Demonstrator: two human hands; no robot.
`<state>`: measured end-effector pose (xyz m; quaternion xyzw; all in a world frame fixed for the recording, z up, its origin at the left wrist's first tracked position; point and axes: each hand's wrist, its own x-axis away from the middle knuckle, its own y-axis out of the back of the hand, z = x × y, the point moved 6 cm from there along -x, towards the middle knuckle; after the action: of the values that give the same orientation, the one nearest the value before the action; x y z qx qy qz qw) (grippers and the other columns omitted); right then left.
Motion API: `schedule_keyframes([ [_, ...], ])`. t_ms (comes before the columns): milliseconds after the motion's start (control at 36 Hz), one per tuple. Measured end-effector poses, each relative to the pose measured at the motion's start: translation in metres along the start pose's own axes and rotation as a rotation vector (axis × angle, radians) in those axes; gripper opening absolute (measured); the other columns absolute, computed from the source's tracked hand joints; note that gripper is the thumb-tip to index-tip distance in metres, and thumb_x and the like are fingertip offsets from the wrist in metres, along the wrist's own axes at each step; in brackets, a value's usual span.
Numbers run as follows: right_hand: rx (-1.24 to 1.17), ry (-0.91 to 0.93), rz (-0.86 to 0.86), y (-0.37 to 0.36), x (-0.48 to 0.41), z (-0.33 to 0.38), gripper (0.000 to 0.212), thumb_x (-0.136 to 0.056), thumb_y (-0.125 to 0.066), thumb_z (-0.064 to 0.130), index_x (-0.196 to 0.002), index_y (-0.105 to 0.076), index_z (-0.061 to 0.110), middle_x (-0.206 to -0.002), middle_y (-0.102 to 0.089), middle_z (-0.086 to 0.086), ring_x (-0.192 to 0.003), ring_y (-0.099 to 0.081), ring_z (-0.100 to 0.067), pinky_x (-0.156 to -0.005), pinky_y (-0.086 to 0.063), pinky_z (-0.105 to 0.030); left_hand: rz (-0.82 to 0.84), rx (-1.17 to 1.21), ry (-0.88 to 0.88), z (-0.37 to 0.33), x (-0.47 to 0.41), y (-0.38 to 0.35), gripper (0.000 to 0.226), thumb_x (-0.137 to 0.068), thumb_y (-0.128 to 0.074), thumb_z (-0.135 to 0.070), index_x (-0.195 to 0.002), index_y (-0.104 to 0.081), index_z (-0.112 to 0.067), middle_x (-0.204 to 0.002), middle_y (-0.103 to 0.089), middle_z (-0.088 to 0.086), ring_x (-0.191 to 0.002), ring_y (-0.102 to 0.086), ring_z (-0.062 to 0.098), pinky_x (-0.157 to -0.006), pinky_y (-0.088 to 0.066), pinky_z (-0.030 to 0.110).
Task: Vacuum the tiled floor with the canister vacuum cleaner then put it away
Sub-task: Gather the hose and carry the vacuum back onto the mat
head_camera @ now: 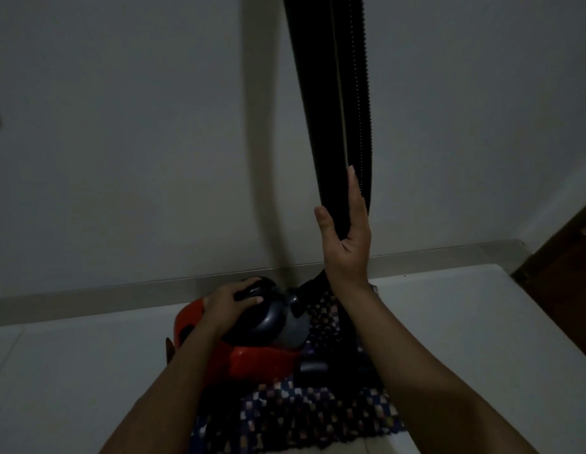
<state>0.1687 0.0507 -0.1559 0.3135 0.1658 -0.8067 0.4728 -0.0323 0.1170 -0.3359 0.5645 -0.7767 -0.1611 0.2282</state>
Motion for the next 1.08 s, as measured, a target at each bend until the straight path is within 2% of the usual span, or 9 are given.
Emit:
schedule_keyframes([
  [83, -0.015, -0.013, 0.012, -0.002, 0.000, 0.001, 0.059, -0.094, -0.056, 0.008, -0.144, -0.027, 0.021, -0.138, -0.035, 0.029, -0.130, -0.033, 0.015, -0.109, -0.030, -0.013, -0.013, 0.001, 0.013, 0.004, -0.002, 0.000, 0.048, -0.074, -0.078, -0.019, -0.120, -0.065, -0.024, -0.120, -0.068, 0.004, -0.116, -0.060, 0.017, -0.108, -0.041, 0.044],
  [222, -0.021, 0.047, 0.027, 0.000, 0.003, 0.002, 0.057, -0.094, -0.055, 0.027, -0.145, -0.030, 0.033, -0.144, -0.032, 0.037, -0.141, -0.033, -0.021, -0.104, -0.036, -0.064, -0.010, -0.005, 0.011, 0.002, -0.002, -0.001, 0.048, -0.074, -0.078, -0.022, -0.120, -0.065, -0.023, -0.119, -0.068, 0.005, -0.116, -0.060, 0.020, -0.108, -0.041, 0.043],
  [333, -0.054, 0.046, -0.005, 0.003, 0.003, 0.007, 0.056, -0.092, -0.054, 0.042, -0.142, -0.028, 0.039, -0.147, -0.031, 0.031, -0.130, -0.036, -0.052, -0.097, -0.034, -0.072, 0.000, -0.005, 0.006, 0.020, -0.011, -0.003, 0.049, -0.056, -0.068, -0.060, -0.105, -0.060, -0.061, -0.117, -0.070, -0.004, -0.117, -0.060, 0.014, -0.108, -0.039, 0.047],
  [417, -0.082, 0.012, -0.016, 0.001, 0.009, 0.007, 0.055, -0.092, -0.053, 0.043, -0.142, -0.028, 0.040, -0.146, -0.030, 0.035, -0.131, -0.037, -0.049, -0.098, -0.032, -0.073, 0.008, -0.036, -0.006, 0.018, -0.009, -0.002, 0.053, -0.059, -0.068, -0.060, -0.110, -0.058, -0.057, -0.119, -0.069, -0.005, -0.118, -0.059, 0.014, -0.109, -0.038, 0.048],
  [556, -0.113, -0.032, -0.002, -0.002, 0.018, -0.001, 0.057, -0.092, -0.051, 0.047, -0.142, -0.025, 0.041, -0.146, -0.027, 0.039, -0.141, -0.033, -0.029, -0.100, -0.032, -0.071, -0.012, -0.063, -0.006, 0.002, -0.002, 0.000, 0.054, -0.069, -0.075, -0.038, -0.121, -0.064, -0.030, -0.120, -0.068, 0.003, -0.117, -0.060, 0.018, -0.107, -0.041, 0.044],
  [611, -0.112, -0.052, 0.001, -0.002, 0.019, -0.003, 0.058, -0.092, -0.050, 0.048, -0.143, -0.023, 0.042, -0.146, -0.025, 0.040, -0.143, -0.030, -0.021, -0.101, -0.030, -0.071, -0.008, -0.075, -0.008, 0.002, -0.002, 0.000, 0.050, -0.072, -0.076, -0.036, -0.120, -0.064, -0.033, -0.121, -0.068, 0.004, -0.118, -0.060, 0.019, -0.107, -0.041, 0.045],
  [750, -0.106, -0.087, 0.037, 0.002, 0.019, -0.005, 0.060, -0.092, -0.049, 0.051, -0.143, -0.019, 0.044, -0.147, -0.022, 0.040, -0.144, -0.025, -0.013, -0.103, -0.032, -0.069, -0.014, -0.256, -0.044, 0.015, -0.007, -0.003, 0.058, -0.065, -0.047, -0.073, -0.121, -0.049, -0.055, -0.122, -0.066, 0.003, -0.117, -0.058, 0.026, -0.101, -0.043, 0.047],
  [889, -0.096, -0.096, 0.063, 0.011, 0.020, -0.004, 0.061, -0.092, -0.051, 0.048, -0.144, -0.019, 0.044, -0.147, -0.020, 0.041, -0.144, -0.023, -0.008, -0.103, -0.037, -0.063, -0.102, -0.514, -0.018, -0.010, 0.012, -0.005, 0.047, -0.092, -0.048, -0.046, -0.138, -0.040, -0.043, -0.128, -0.055, 0.009, -0.123, -0.046, 0.030, -0.099, -0.033, 0.039],
  [1083, -0.035, -0.088, 0.004, 0.018, 0.022, 0.007, 0.063, -0.091, -0.062, 0.011, -0.138, -0.030, 0.038, -0.145, -0.036, 0.019, -0.136, -0.034, 0.002, -0.112, -0.027, -0.015, -0.138, -0.460, -0.110, -0.016, 0.021, -0.002, 0.045, -0.093, -0.053, -0.032, -0.138, -0.047, -0.027, -0.123, -0.054, 0.011, -0.119, -0.048, 0.030, -0.098, -0.037, 0.039],
])
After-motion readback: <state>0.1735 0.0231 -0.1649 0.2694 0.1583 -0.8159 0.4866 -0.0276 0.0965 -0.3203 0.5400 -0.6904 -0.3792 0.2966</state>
